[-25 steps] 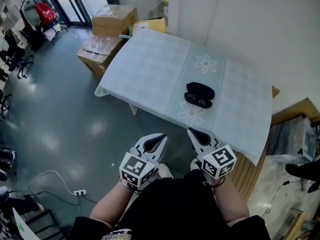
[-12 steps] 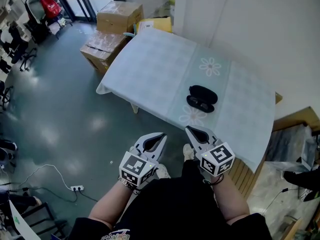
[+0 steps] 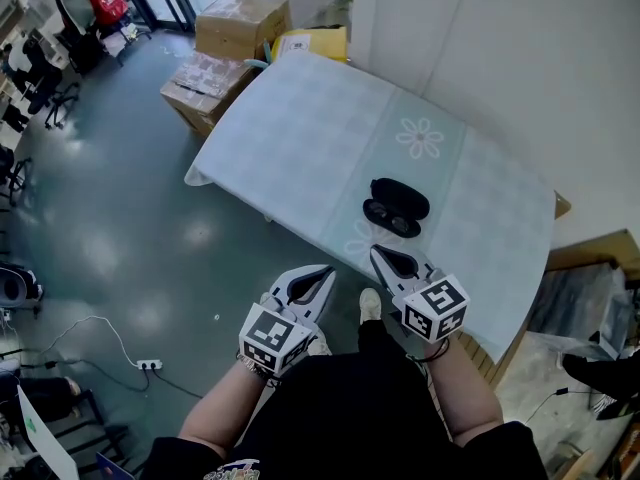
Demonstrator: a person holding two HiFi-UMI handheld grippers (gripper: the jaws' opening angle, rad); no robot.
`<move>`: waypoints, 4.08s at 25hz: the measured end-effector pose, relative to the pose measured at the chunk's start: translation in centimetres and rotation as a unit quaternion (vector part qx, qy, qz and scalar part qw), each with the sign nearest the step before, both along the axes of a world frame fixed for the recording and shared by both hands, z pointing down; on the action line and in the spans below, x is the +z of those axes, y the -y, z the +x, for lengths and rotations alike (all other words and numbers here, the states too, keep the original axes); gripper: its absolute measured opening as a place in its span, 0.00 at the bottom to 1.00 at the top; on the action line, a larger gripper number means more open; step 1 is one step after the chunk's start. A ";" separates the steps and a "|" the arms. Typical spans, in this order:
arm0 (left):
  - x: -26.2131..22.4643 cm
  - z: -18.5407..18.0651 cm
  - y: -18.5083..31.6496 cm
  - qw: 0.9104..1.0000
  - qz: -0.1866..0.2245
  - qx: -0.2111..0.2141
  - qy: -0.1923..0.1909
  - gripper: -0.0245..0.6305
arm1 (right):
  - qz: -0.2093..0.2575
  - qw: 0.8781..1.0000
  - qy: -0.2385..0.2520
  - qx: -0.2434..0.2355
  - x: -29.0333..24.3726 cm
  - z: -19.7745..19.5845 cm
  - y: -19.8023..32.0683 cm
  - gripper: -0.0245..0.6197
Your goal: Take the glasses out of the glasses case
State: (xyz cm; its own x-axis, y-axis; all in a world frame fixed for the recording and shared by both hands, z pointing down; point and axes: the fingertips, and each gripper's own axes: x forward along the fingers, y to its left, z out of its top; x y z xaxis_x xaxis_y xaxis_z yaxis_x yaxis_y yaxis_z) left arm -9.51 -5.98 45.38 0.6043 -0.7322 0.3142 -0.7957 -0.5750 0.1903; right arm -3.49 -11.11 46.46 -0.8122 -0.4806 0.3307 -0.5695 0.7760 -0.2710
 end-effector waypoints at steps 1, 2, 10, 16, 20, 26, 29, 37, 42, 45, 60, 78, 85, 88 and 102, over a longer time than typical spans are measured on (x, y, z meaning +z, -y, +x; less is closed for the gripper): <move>0.1 0.4 0.3 1.000 0.000 0.001 0.001 0.08 | -0.002 1.000 -0.002 -0.002 0.2 0.3 0.5 0.07; 0.3 0.9 0.7 1.000 0.000 0.003 0.002 0.08 | -0.004 1.000 -0.004 -0.003 0.4 0.7 0.9 0.07; 1.5 4.0 3.4 1.000 -0.008 0.005 -0.005 0.08 | -0.015 0.999 -0.024 -0.017 2.0 3.1 4.2 0.08; 2.6 5.7 5.1 1.000 -0.017 0.001 -0.016 0.08 | -0.026 0.998 -0.043 -0.035 3.7 4.3 6.3 0.08; 3.2 6.8 6.0 1.000 -0.021 0.000 -0.021 0.08 | -0.035 0.996 -0.059 -0.049 4.9 4.9 7.6 0.08; 4.3 8.0 6.7 0.999 -0.032 0.001 -0.021 0.08 | -0.047 0.992 -0.090 -0.080 7.3 5.2 9.1 0.08; 4.8 8.4 6.9 0.999 -0.040 0.005 -0.017 0.08 | -0.053 0.987 -0.116 -0.095 9.0 5.2 9.9 0.17; 6.5 9.5 6.5 0.998 -0.052 0.023 0.012 0.08 | -0.053 0.967 -0.197 -0.150 13.4 5.3 11.3 0.18; 6.9 9.9 6.2 0.998 -0.050 0.033 0.032 0.08 | -0.055 0.951 -0.239 -0.188 15.6 5.2 11.6 0.18; 7.5 10.0 6.0 0.997 -0.045 0.038 0.051 0.08 | -0.060 0.944 -0.252 -0.203 16.8 5.1 11.7 0.19; 9.0 9.1 5.1 0.994 -0.041 0.031 0.096 0.08 | -0.120 0.934 -0.265 -0.210 20.2 5.1 12.0 0.18; 8.2 6.2 4.1 0.996 -0.054 -0.004 0.065 0.08 | -0.146 0.933 -0.265 -0.193 20.5 4.8 12.2 0.08; 7.8 4.6 3.5 0.997 -0.055 -0.022 0.055 0.08 | -0.135 0.942 -0.261 -0.163 19.7 5.0 12.6 0.08; 7.5 3.9 3.4 0.997 -0.056 -0.031 0.043 0.08 | -0.130 0.948 -0.248 -0.151 18.9 4.8 12.9 0.08; 5.3 2.0 1.8 0.998 -0.048 -0.046 0.016 0.08 | -0.089 0.974 -0.194 -0.073 13.2 5.5 12.9 0.08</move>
